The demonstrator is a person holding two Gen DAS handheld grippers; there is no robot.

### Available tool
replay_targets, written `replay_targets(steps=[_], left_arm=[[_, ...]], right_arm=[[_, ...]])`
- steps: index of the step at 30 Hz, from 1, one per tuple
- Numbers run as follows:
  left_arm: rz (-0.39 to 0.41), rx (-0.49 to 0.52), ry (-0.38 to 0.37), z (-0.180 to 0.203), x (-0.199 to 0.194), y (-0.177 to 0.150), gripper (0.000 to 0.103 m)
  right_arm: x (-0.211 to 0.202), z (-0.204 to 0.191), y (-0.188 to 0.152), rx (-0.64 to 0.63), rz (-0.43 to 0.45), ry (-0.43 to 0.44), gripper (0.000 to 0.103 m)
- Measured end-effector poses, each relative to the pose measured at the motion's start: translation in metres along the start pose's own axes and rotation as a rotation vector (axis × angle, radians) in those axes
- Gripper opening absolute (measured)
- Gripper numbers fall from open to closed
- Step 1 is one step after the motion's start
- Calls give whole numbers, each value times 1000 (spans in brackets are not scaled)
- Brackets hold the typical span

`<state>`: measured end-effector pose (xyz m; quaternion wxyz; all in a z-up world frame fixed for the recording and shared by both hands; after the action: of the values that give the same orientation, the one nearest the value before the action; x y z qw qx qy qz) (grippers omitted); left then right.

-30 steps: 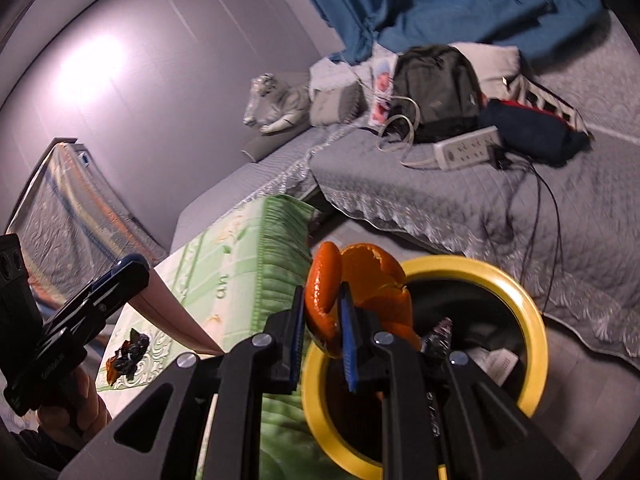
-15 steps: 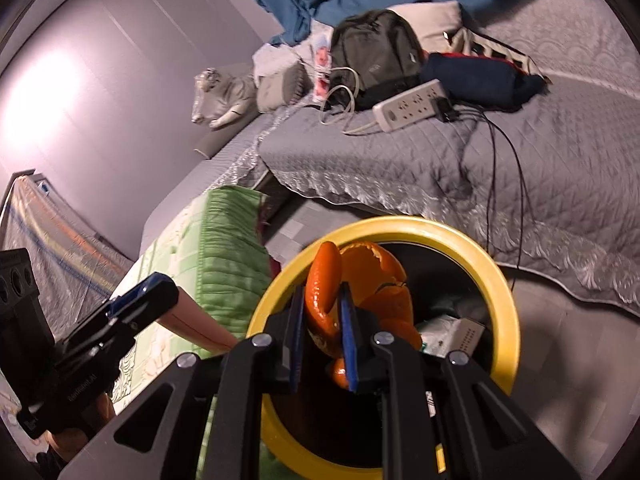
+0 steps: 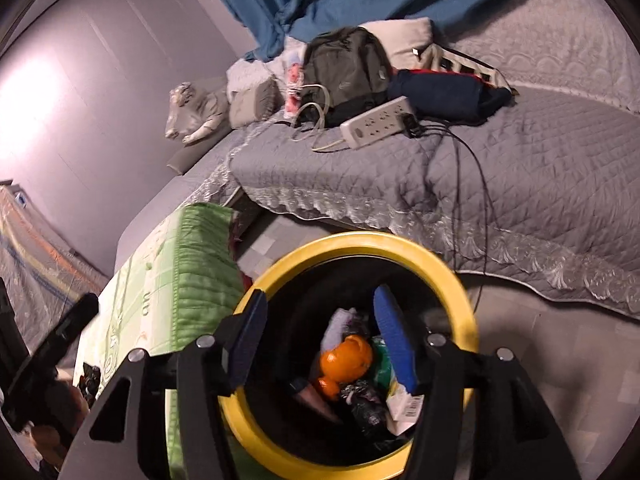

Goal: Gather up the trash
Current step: 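Grasp the black plastic bags with the right tool while the left tool grasps the orange wrapper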

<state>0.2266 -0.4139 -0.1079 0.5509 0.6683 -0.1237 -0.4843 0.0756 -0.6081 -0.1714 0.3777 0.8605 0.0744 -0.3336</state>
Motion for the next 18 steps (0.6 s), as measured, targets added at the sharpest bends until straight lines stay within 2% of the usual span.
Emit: replay_targets(steps=[3,5,9,12,18], left_arm=[[66,-10,88,-40,-34,8,95],[90,-19,110,-63,-54,9,95],[138,-47,231,-128,-111,0,95],[150,-69,326,-177,-153,-15,95],[140,-123,533,-269,-236,-64,95]], right_arm=[[-6,-33,-4,-84,-3,46,58],[-10,-65,-8,-151,-10,97,60],[-14,-127,-17,-242,-39,198,61],[-13,-177,-30,-329,-60,255,61],[-3,-285,-84,-520,-164,402,61]])
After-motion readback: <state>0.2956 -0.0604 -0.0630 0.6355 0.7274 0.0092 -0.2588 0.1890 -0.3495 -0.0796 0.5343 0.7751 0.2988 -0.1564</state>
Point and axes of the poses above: each gripper's, at about its wrist camera, not at the fingertips, and x roughly the way its jaws point, z to its right, y to its top, the point moved 9 cm from there along x, roughly the way its jaws point, and after that the axes turned 5 degrees about x, right-handed, at the moved point
